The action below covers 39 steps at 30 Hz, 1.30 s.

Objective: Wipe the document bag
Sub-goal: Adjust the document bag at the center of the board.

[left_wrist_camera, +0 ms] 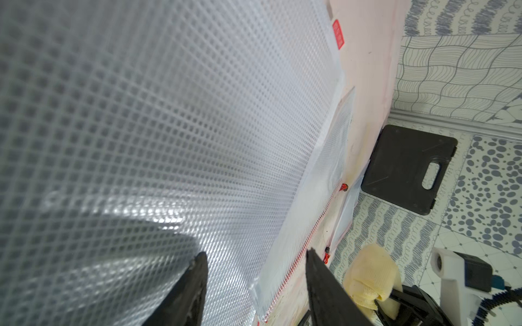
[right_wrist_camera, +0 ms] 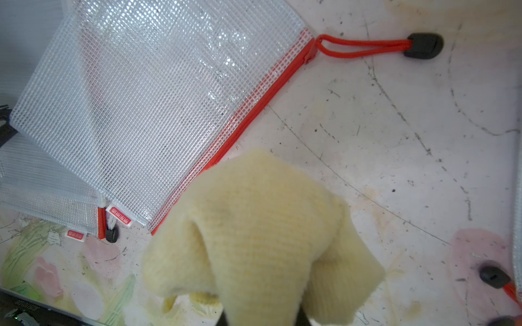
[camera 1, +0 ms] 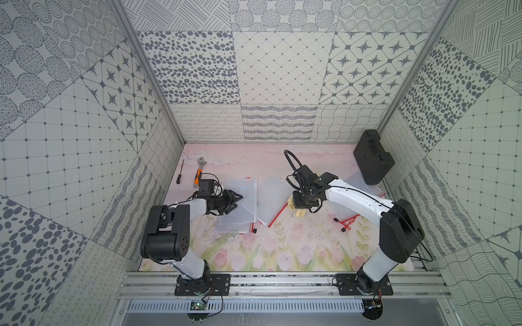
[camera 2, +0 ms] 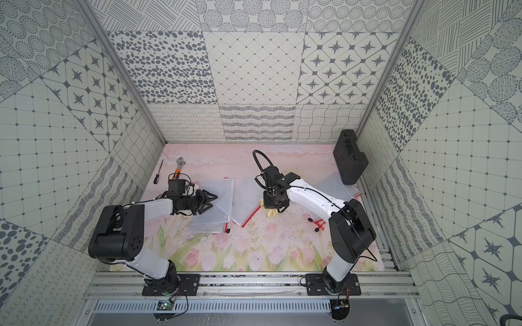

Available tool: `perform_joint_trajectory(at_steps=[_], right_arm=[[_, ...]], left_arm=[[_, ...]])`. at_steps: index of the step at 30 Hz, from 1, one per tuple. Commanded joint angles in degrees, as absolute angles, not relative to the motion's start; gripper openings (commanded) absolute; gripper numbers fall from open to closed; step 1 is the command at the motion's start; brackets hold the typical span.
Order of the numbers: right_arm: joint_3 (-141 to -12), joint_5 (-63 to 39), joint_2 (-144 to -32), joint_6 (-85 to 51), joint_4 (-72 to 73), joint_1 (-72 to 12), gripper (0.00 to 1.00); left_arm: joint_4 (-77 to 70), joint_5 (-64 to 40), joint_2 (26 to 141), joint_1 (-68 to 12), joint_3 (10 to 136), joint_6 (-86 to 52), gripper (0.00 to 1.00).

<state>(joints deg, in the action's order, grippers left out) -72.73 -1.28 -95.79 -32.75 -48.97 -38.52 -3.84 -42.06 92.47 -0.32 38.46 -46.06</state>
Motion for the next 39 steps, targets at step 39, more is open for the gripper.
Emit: perform_joint_trajectory(at_steps=[39], right_arm=[[-73.4,-2.9,-96.9,-31.3,-50.8,-40.1,0.00]], left_arm=[[38.1,-48.6,110.7,-9.3,75.7,11.5,0.62]])
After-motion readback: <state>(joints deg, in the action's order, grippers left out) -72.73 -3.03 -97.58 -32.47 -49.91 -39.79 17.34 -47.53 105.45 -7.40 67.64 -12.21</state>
